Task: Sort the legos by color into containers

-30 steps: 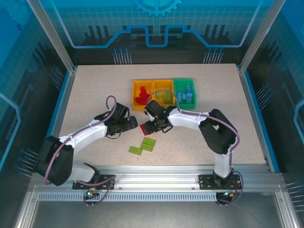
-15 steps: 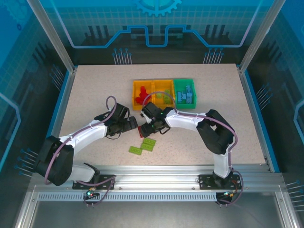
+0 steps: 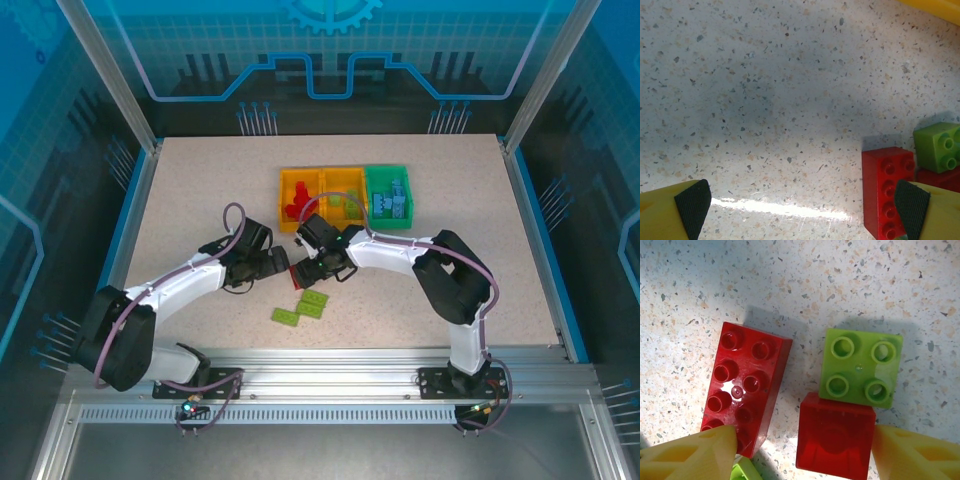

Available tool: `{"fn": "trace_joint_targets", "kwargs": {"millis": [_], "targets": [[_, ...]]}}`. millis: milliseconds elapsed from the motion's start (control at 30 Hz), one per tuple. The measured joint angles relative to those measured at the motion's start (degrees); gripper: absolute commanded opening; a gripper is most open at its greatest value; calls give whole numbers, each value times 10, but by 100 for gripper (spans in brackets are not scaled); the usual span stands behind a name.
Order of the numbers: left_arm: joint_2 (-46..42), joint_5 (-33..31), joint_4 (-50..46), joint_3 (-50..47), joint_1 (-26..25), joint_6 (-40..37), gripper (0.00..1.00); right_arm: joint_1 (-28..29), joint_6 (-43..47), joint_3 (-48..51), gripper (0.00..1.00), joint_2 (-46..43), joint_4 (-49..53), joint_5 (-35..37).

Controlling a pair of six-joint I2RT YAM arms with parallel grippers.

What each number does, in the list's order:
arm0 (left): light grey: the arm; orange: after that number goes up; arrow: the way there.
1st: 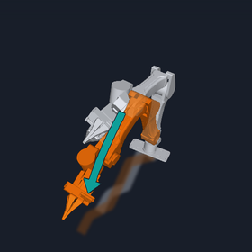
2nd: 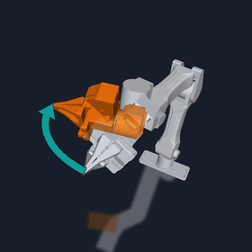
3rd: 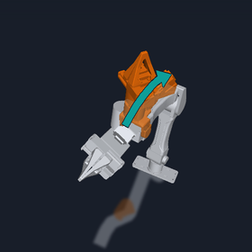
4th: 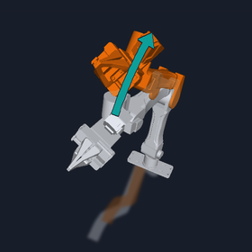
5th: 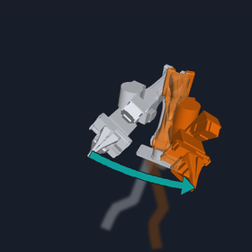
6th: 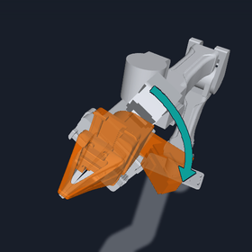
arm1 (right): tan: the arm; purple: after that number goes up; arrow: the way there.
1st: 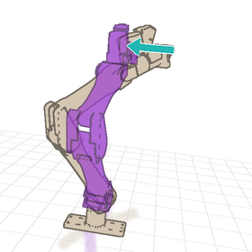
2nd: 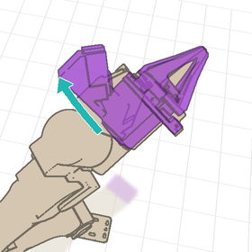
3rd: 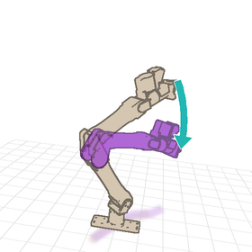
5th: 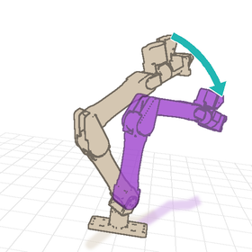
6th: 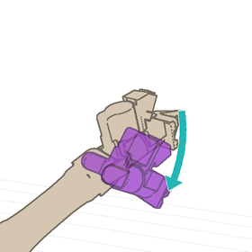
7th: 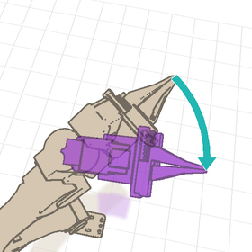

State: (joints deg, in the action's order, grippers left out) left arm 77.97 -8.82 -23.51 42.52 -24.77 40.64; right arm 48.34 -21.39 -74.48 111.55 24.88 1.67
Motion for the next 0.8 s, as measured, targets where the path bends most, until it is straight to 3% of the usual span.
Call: {"fn": "trace_joint_targets", "kwargs": {"millis": [800], "targets": [[0,0,0,-4,0,5,99,-9,0,43,70,-34,-21,9]]}}
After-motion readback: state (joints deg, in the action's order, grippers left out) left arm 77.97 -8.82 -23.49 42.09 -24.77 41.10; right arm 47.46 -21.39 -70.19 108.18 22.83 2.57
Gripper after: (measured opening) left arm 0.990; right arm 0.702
